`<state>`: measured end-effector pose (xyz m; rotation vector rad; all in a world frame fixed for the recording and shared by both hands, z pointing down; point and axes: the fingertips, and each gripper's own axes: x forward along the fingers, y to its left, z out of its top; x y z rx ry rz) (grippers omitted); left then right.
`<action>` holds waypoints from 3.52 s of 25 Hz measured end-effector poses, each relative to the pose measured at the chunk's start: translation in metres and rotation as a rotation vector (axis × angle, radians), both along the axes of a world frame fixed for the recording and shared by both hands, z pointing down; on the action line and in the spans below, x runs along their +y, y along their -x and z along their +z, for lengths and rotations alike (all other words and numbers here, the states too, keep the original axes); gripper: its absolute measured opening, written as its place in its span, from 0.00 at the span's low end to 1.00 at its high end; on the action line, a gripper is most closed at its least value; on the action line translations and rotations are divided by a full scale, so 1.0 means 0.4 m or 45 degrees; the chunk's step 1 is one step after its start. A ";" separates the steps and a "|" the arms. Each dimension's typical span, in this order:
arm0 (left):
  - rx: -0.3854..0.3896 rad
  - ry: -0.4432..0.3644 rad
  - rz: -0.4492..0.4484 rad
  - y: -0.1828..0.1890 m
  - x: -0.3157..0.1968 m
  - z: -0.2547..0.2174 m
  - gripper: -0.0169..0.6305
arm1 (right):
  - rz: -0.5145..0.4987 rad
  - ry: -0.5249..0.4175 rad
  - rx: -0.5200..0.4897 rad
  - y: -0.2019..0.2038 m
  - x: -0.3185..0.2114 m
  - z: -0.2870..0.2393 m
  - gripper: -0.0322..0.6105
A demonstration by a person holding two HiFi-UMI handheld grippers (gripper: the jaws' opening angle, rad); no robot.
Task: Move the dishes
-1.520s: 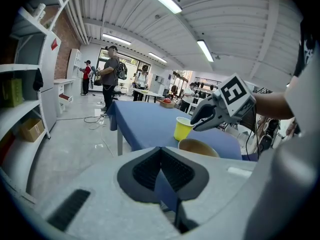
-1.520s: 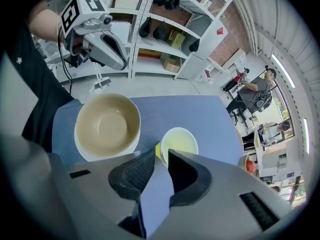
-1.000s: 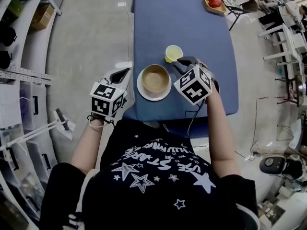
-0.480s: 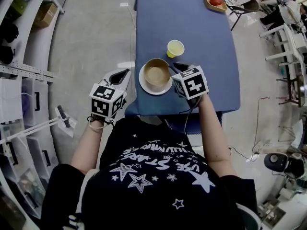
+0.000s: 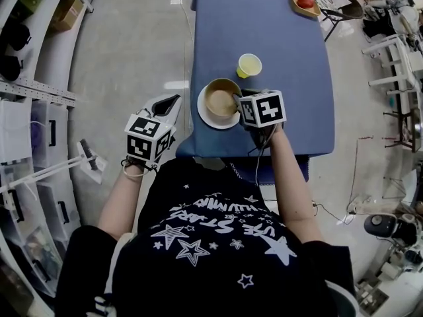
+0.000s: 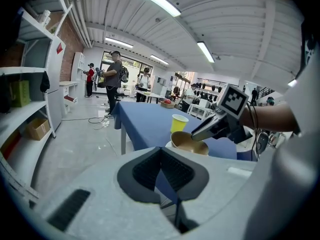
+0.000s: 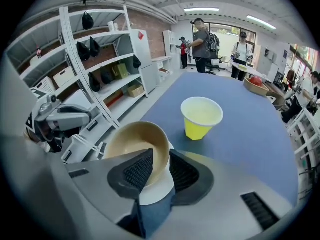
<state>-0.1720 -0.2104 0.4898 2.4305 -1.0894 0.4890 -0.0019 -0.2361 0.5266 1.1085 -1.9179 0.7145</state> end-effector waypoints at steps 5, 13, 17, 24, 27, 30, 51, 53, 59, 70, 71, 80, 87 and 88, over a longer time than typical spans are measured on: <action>-0.001 0.005 0.008 0.004 0.003 0.010 0.06 | 0.046 0.040 0.022 -0.009 0.000 0.020 0.16; 0.006 0.010 0.020 -0.004 0.003 0.007 0.06 | 0.102 0.017 0.023 -0.009 -0.007 0.012 0.09; 0.005 0.013 0.013 0.006 0.004 0.012 0.06 | 0.098 0.019 0.010 0.004 -0.008 0.003 0.09; 0.016 0.009 -0.010 0.024 0.000 0.009 0.06 | 0.168 -0.012 -0.131 0.045 -0.033 -0.039 0.08; 0.012 0.005 -0.008 0.030 -0.005 0.010 0.06 | 0.210 -0.062 -0.150 0.053 -0.058 -0.055 0.08; 0.008 0.002 -0.010 0.038 -0.015 0.009 0.06 | 0.280 -0.097 -0.194 0.055 -0.087 -0.067 0.08; 0.000 0.041 0.007 0.052 -0.116 0.036 0.06 | 0.533 -0.175 -0.219 0.077 -0.220 -0.035 0.08; -0.002 0.045 0.005 0.054 -0.122 0.041 0.06 | 0.541 -0.174 -0.204 0.073 -0.222 -0.028 0.08; 0.000 0.052 0.015 0.045 -0.139 0.047 0.06 | 0.563 -0.168 -0.184 0.063 -0.225 -0.018 0.08; 0.001 0.051 0.036 0.031 -0.142 0.046 0.06 | 0.548 -0.157 -0.181 0.063 -0.213 -0.008 0.14; 0.000 0.050 0.036 0.030 -0.141 0.045 0.06 | 0.543 -0.151 -0.185 0.063 -0.211 -0.007 0.15; -0.006 0.039 0.023 0.024 -0.121 0.033 0.06 | 0.519 -0.140 -0.187 0.052 -0.181 -0.011 0.22; -0.014 0.027 0.001 0.008 -0.084 0.024 0.06 | 0.496 -0.140 -0.204 0.039 -0.142 -0.019 0.22; -0.015 0.025 -0.005 0.008 -0.080 0.022 0.06 | 0.491 -0.141 -0.208 0.038 -0.135 -0.023 0.22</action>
